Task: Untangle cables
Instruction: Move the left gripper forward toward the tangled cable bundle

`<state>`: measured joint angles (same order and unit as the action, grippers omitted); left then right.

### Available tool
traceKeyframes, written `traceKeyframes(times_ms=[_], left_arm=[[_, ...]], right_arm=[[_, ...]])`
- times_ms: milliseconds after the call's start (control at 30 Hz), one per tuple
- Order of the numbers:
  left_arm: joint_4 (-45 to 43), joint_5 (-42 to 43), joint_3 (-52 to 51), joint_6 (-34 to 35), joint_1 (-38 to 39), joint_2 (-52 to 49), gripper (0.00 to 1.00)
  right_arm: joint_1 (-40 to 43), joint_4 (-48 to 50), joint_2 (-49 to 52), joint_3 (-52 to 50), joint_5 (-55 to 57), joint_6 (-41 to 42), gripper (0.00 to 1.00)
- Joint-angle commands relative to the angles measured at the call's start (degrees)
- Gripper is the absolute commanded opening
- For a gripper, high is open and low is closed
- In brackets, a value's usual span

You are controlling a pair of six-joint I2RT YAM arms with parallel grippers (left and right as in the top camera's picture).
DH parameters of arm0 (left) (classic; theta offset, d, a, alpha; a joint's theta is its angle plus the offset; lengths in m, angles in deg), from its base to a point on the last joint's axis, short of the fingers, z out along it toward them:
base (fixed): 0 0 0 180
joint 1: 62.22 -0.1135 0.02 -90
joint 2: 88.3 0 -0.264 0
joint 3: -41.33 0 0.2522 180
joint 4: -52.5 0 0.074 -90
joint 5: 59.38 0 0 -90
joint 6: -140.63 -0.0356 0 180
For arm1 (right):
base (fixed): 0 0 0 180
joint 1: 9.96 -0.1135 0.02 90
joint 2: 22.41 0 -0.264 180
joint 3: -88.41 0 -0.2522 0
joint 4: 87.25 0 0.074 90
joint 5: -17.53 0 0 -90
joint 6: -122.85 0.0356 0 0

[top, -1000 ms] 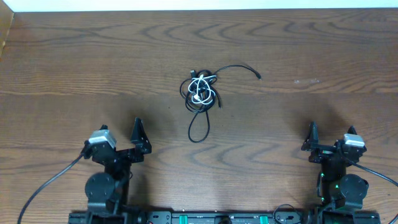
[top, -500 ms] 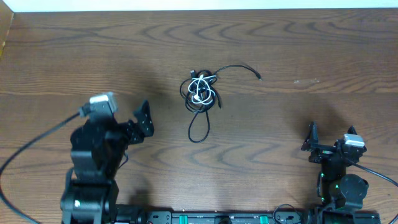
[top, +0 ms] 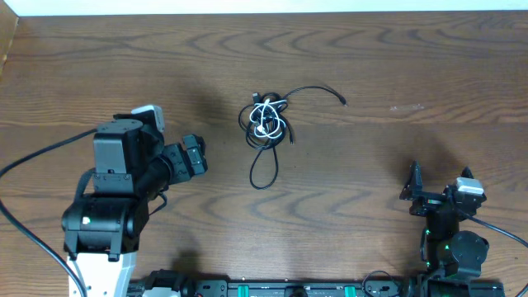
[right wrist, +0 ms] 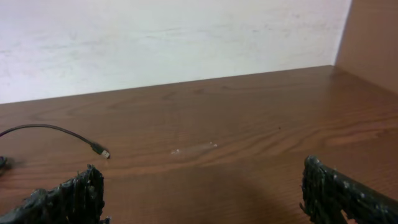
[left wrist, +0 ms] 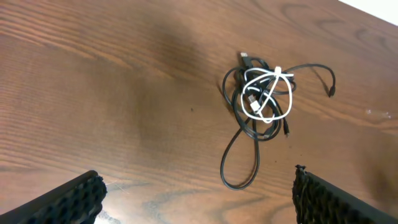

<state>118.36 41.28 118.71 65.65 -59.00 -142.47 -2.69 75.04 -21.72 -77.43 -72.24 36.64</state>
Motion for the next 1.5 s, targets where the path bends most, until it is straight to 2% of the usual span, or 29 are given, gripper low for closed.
traceKeyframes(times_ms=[0,267,600,1067,1267,1467], left_arm=[[0.9,0.8,3.1,0.1,0.2,0.0,0.98],[0.0,12.2,3.9,0.1,0.2,0.0,0.98],[0.3,16.2,3.9,0.3,0.2,-1.1,0.98],[0.2,15.7,3.9,16.6,0.5,-6.5,0.98],[1.0,15.6,3.9,20.3,0.6,-9.7,0.98],[4.5,8.7,3.9,23.3,3.8,-10.2,0.98]], right_arm=[[-0.4,-0.1,-0.3,-0.1,0.3,-0.7,0.99],[-0.4,-0.1,-0.3,-0.1,0.2,-0.7,0.99],[-0.4,-0.1,-0.3,-0.1,0.2,-0.7,0.99],[-0.4,-0.1,-0.3,-0.1,0.3,-0.7,0.99],[-0.4,-0.2,-0.3,-0.1,0.3,-0.7,0.99],[-0.4,-0.2,-0.3,-0.1,0.3,-0.7,0.99]])
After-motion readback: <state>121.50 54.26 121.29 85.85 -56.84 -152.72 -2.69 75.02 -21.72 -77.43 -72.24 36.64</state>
